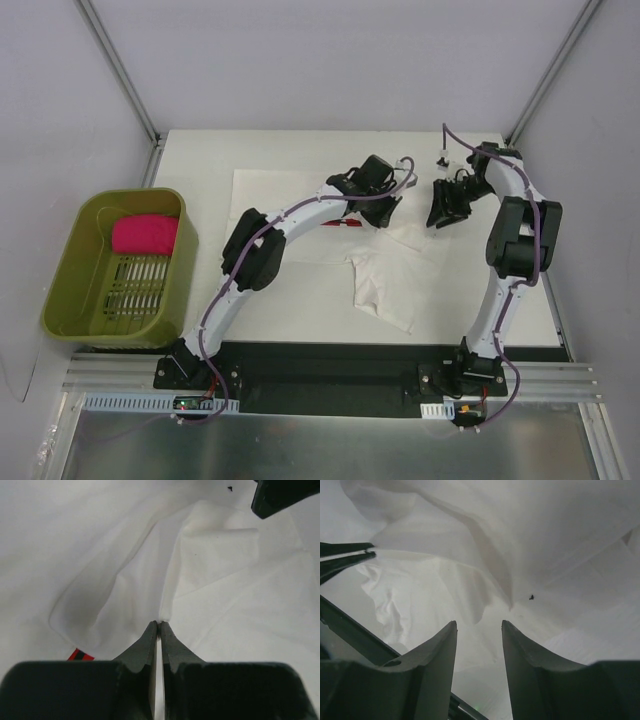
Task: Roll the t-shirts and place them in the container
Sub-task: Fold the T-shirt at the center of the board.
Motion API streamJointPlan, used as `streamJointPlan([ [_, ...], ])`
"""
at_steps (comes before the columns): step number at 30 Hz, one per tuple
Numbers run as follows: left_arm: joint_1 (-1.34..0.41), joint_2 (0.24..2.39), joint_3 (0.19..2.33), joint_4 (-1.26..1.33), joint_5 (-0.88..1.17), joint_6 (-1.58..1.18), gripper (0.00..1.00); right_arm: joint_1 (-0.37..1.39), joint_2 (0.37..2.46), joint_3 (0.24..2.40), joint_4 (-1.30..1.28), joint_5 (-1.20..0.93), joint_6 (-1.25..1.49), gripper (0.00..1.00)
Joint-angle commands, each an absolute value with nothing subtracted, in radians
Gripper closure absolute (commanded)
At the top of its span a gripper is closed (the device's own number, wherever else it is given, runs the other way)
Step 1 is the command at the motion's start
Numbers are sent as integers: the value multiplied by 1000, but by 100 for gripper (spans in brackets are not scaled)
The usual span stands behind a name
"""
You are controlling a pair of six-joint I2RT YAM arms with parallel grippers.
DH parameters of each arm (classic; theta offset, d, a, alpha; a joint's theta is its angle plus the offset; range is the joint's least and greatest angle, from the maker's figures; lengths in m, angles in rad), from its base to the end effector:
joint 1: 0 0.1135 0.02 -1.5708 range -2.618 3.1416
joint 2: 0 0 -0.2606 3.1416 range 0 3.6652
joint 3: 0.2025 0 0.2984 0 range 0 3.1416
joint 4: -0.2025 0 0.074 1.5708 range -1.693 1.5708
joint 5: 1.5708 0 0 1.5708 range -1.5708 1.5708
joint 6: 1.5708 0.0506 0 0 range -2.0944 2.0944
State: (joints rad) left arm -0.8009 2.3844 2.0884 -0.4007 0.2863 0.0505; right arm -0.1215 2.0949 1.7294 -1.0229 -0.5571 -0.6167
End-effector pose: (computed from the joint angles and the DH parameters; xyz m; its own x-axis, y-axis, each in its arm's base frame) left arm 0.4077 -0.4411 0.1860 -0.4037 0.4860 -0.7751 0.8610 0.4883 -0.1423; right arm 0.4659 -0.0299 0.1757 -0.8008 -0.3968 -0.4487 -0.5583 0.7658 0.3193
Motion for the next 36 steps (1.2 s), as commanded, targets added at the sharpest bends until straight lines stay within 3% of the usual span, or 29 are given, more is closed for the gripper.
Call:
streamJointPlan([
  [1, -776, 2298, 2060, -402, 336, 2, 100, -101, 2134, 1741, -1072, -525, -673, 54],
  [17, -756, 2309, 2043, -402, 325, 2, 100, -83, 2230, 1778, -1078, -515, -683, 56],
  [27, -752, 2304, 2026, -402, 305, 5, 100, -81, 2258, 1802, -1075, -531, -681, 74],
  [36, -742, 2298, 2029, -402, 302, 12, 100, -83, 2207, 1783, -1091, -525, -683, 71],
])
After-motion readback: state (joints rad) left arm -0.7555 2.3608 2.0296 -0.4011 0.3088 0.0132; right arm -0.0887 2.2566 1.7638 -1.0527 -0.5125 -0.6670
